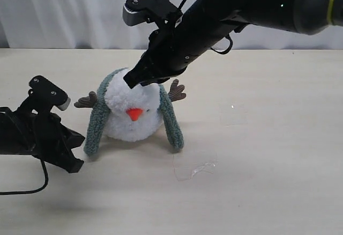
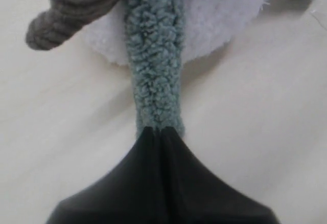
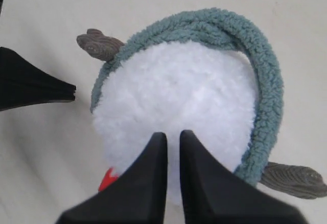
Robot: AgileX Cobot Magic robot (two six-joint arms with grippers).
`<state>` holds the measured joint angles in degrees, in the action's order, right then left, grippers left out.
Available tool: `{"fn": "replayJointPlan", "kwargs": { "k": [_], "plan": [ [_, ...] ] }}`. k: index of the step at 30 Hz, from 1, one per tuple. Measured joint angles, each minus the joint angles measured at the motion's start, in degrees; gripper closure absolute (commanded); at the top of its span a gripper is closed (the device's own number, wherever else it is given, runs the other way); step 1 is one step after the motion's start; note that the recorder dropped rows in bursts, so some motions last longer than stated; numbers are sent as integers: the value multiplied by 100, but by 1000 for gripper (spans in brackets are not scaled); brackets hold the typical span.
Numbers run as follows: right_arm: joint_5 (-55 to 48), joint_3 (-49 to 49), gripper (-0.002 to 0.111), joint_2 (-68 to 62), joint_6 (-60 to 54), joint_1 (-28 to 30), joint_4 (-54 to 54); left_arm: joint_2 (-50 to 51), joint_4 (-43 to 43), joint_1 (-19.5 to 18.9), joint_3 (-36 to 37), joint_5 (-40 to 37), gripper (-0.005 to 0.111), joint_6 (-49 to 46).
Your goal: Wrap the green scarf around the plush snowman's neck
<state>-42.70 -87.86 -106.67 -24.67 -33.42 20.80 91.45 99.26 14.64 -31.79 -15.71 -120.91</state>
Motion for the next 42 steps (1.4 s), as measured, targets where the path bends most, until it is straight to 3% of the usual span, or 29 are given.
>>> {"fn": "replayJointPlan", "kwargs": {
  "k": [9, 16, 26, 31, 33, 37, 42],
  "plan": [
    [153, 0, 98, -294, 0, 0, 108, 45, 0, 0, -60, -93, 107, 0],
    [146, 0, 98, -294, 0, 0, 117, 659, 20, 0, -390, -366, 107, 0],
    [138, 0, 98, -294, 0, 0, 131, 1146, 20, 0, -664, -1516, 107, 0],
    [125, 0, 98, -294, 0, 0, 131, 1033, 20, 0, -653, -787, 106, 0],
    [125, 0, 98, -294, 0, 0, 131, 820, 20, 0, -624, -561, 99, 28],
    [114, 0, 98, -294, 0, 0, 131, 473, 20, 0, -531, -318, 87, 318],
    [67, 0, 98, -294, 0, 0, 131, 440, -64, 0, -503, -375, 85, 597]
  ]
}}
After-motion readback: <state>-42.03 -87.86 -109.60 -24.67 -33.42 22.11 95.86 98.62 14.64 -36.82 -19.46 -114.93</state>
